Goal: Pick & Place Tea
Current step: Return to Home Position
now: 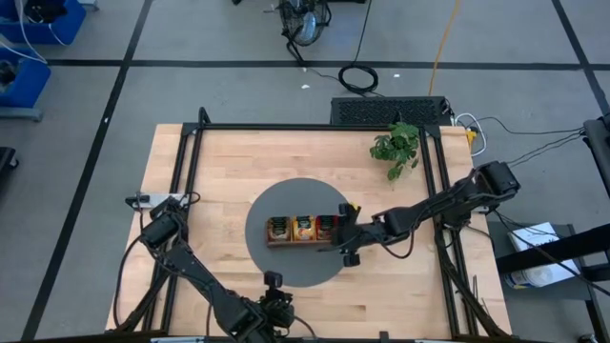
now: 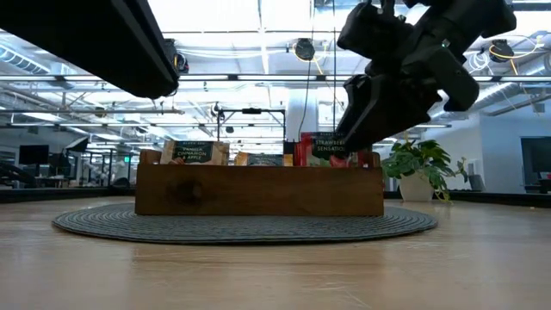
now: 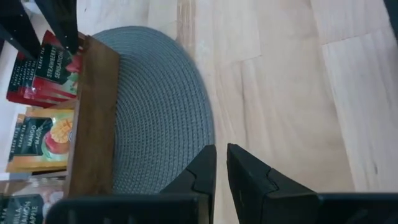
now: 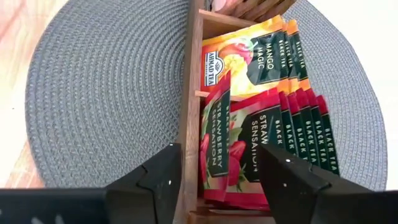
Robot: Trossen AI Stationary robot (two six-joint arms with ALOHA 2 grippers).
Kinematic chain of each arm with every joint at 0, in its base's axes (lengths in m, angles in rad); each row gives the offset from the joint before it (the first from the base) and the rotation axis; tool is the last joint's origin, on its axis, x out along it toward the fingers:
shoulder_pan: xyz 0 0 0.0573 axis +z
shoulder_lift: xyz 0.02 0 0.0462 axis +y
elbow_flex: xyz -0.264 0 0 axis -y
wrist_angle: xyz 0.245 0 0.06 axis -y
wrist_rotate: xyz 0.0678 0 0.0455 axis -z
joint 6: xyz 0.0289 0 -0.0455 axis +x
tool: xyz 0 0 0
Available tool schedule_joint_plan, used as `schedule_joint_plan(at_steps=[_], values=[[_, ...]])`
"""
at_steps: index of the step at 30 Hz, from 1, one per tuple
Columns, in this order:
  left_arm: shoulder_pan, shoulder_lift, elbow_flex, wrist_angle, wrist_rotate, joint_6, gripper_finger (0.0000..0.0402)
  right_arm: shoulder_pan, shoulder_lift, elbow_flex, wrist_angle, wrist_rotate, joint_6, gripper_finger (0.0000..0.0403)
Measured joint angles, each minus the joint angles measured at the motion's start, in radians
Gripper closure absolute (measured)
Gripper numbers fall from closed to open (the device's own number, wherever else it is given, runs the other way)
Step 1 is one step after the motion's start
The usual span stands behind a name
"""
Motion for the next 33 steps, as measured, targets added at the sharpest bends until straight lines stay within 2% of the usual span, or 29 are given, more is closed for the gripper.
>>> schedule_joint_plan(at_steps=[8, 13, 20, 23, 27, 31, 33], values=[[0.023, 0.0, 0.0, 0.0, 0.0, 0.012, 0.0355, 0.001, -0.09, 0.0, -0.003, -0.003, 0.005, 0.0213], [0.026, 0.0, 0.0, 0.0, -0.001, -0.02, 0.0355, 0.002, -0.147, 0.0, -0.004, -0.006, 0.1, 0.0223], [0.038, 0.0, 0.0, 0.0, -0.033, 0.065, 0.0355, 0.002, -0.17, 0.0, -0.001, -0.006, 0.146, 0.0241], [0.046, 0.0, 0.0, 0.002, -0.038, 0.122, 0.0355, 0.014, -0.169, 0.0, -0.002, -0.008, 0.119, 0.0254], [0.039, 0.001, 0.0, 0.008, -0.082, 0.157, 0.0355, 0.054, -0.184, 0.0, 0.001, -0.035, 0.102, 0.0292], [0.011, 0.001, 0.0, -0.003, -0.117, 0.177, 0.0355, 0.111, -0.221, -0.03, 0.064, -0.03, 0.112, 0.036], [-0.007, 0.0, 0.0, -0.047, -0.193, 0.178, 0.0355, 0.147, -0.25, -0.066, 0.123, -0.031, 0.083, 0.039]])
